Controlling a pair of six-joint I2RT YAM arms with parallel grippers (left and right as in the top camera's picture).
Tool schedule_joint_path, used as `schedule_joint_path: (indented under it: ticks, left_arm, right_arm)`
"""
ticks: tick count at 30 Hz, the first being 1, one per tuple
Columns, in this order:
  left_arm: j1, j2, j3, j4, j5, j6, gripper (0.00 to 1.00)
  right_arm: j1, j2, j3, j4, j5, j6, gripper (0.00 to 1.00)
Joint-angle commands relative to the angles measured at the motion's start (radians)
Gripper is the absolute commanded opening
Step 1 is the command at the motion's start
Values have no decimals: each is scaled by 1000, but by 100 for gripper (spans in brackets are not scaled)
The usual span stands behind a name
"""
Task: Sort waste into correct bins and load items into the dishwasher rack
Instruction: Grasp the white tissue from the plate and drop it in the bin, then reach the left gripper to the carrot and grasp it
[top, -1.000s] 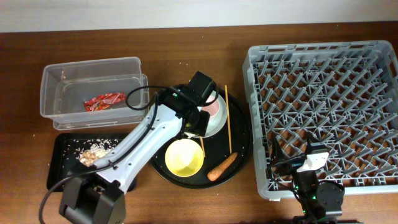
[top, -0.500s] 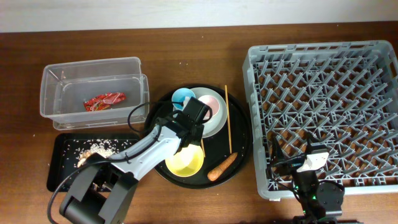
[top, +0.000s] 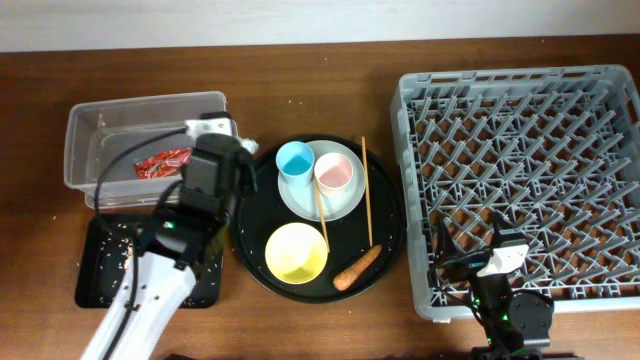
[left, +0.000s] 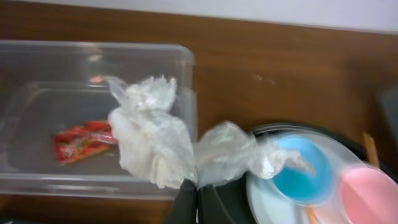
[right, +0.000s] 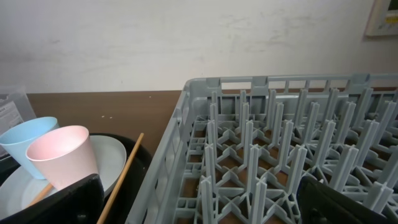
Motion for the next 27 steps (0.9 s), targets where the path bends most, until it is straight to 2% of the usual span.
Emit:
schedule_joint_path:
  ticks: [1, 4, 6, 7, 9, 10, 11, 12, 13, 14, 16, 19, 21, 24, 25, 27]
  left_arm:
    - [143, 76, 3, 40, -18, -23, 0]
    - [243, 256, 3, 182, 86, -29, 0]
    - [255, 336, 3, 234, 87, -29, 1]
    - [257, 349, 3, 236, 87, -29, 22]
    - [259, 344, 3, 243, 87, -29, 51]
    - [259, 332, 3, 243, 89, -29, 70]
    - [259, 314, 3, 237, 111, -29, 74]
    - [259, 243, 3, 217, 238, -29, 79]
    - [259, 190, 3, 199, 344, -29, 79]
    - [257, 108, 3, 144, 519, -29, 78]
    - [222, 15, 3, 26, 687, -29, 73]
    - [38, -34, 3, -150, 692, 40, 72]
    - [-169, -16, 3, -213, 623, 89, 67]
    - [-449, 48, 3, -229, 451, 88, 64]
    - [-509, 81, 3, -229, 431, 89, 60]
    - [-586, 163, 3, -227, 418, 89, 60]
  right_arm:
    - [6, -6, -5, -5, 1, 2, 98]
    - [6, -6, -5, -5, 0, 2, 98]
    - [6, -6, -5, -5, 1, 2, 98]
    - [6, -6, -5, -5, 1, 2, 98]
    - [6, -6, -5, -5, 1, 2, 98]
    - [6, -6, -5, -5, 0, 2, 98]
    - [6, -6, -5, -5, 1, 2, 98]
    - [6, -6, -5, -5, 1, 2, 98]
    - [6, -6, -5, -5, 1, 2, 98]
    - [6, -6, -5, -5, 1, 2, 98]
    - [6, -6, -5, -5, 1, 2, 98]
    - [6, -6, -5, -5, 1, 2, 98]
    - [6, -6, -5, -5, 1, 2, 98]
    - [6, -6, -5, -5, 0, 2, 98]
    - [6, -6, -5, -5, 1, 2, 98]
    - [6, -6, -5, -5, 1, 2, 98]
